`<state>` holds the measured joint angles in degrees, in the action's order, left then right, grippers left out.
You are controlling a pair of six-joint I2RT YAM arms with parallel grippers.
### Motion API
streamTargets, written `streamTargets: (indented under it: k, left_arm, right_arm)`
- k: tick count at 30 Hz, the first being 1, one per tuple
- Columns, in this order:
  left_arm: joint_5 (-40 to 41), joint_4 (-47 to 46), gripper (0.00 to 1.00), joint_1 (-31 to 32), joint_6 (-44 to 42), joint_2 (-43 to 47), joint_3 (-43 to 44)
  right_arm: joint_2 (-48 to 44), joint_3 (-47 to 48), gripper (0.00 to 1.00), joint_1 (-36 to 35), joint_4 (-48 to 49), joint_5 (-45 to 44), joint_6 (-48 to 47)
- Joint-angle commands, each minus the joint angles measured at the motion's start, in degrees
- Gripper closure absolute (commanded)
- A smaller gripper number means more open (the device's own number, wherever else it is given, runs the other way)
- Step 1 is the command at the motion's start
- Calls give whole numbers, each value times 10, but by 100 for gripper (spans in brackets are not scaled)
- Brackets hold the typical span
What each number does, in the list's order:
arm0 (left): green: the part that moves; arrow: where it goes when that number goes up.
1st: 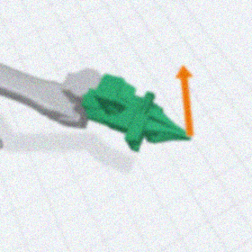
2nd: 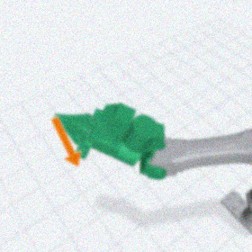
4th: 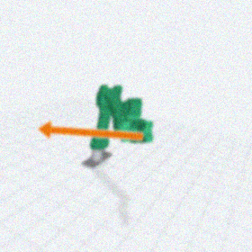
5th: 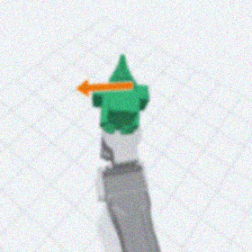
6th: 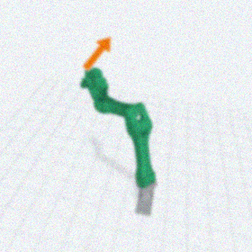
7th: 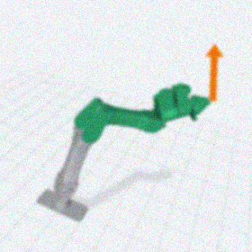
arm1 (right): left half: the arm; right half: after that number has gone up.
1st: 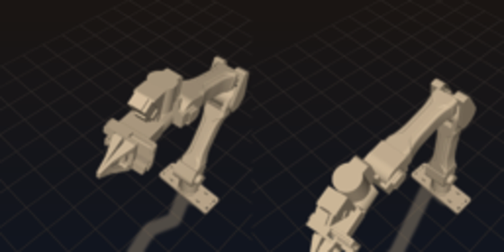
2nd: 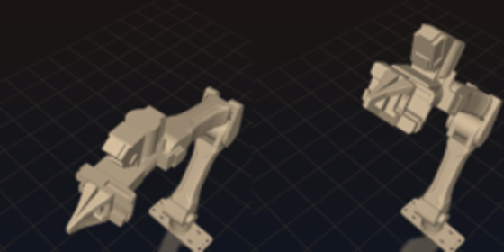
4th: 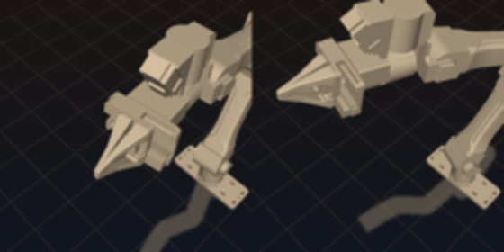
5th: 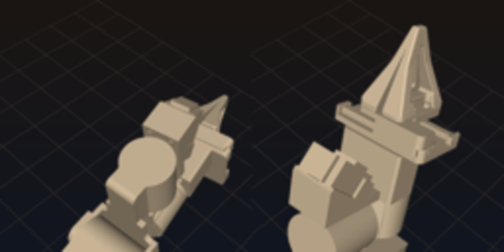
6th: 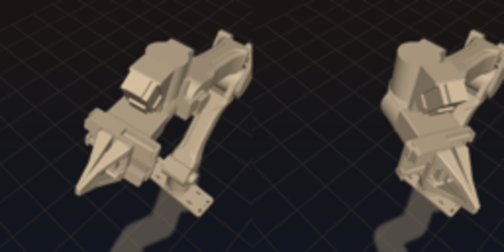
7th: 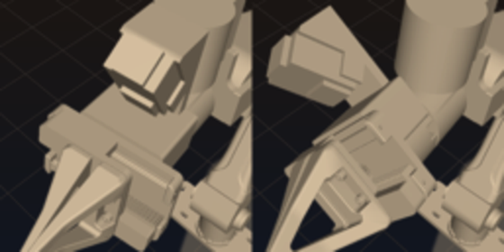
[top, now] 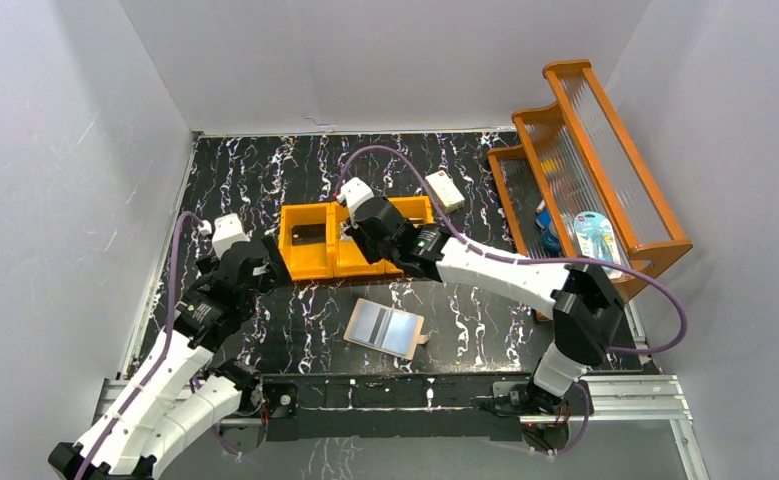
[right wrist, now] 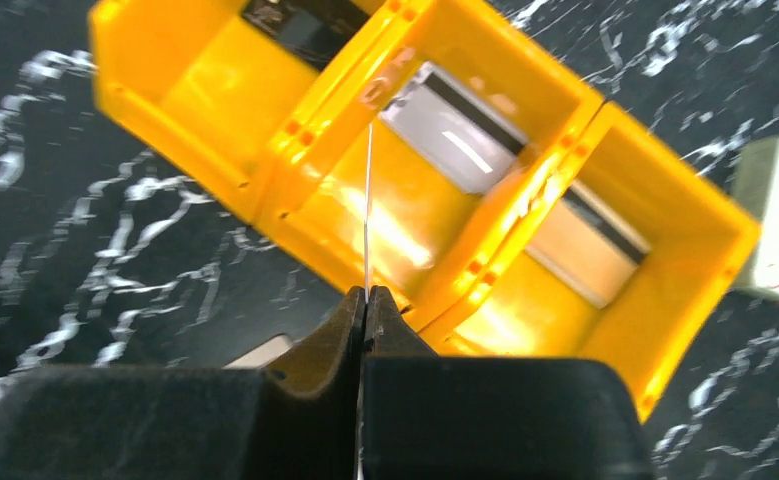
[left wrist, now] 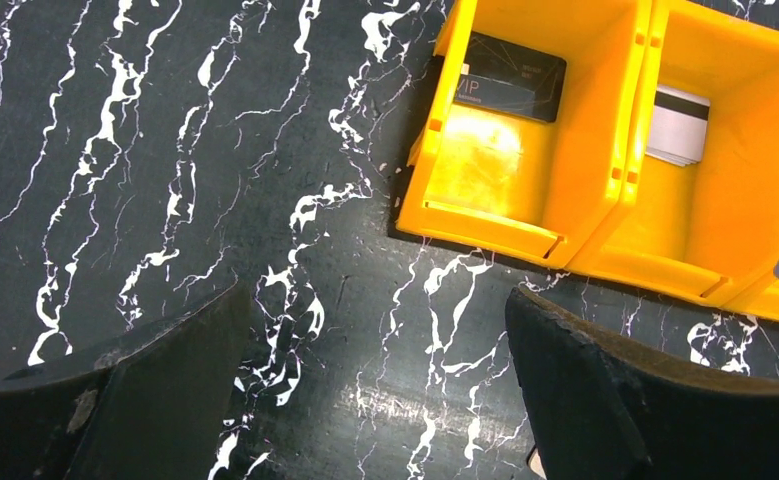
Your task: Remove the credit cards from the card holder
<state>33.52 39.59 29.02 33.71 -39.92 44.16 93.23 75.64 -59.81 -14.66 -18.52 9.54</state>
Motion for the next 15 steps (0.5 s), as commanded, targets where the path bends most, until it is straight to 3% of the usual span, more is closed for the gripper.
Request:
streamTargets:
  k: [1, 8, 15]
  left_arm:
    - [40, 15, 2, -3, 15, 14, 12]
    - [51, 23, 2, -3, 22, 19, 14]
    - [61, 30, 2, -3, 27, 31, 14]
  right_arm:
    - [31, 36, 100, 2, 68, -52, -201]
    - [89, 37, 100, 2, 146, 8, -377]
    - [164, 112, 100, 12, 94, 19, -408]
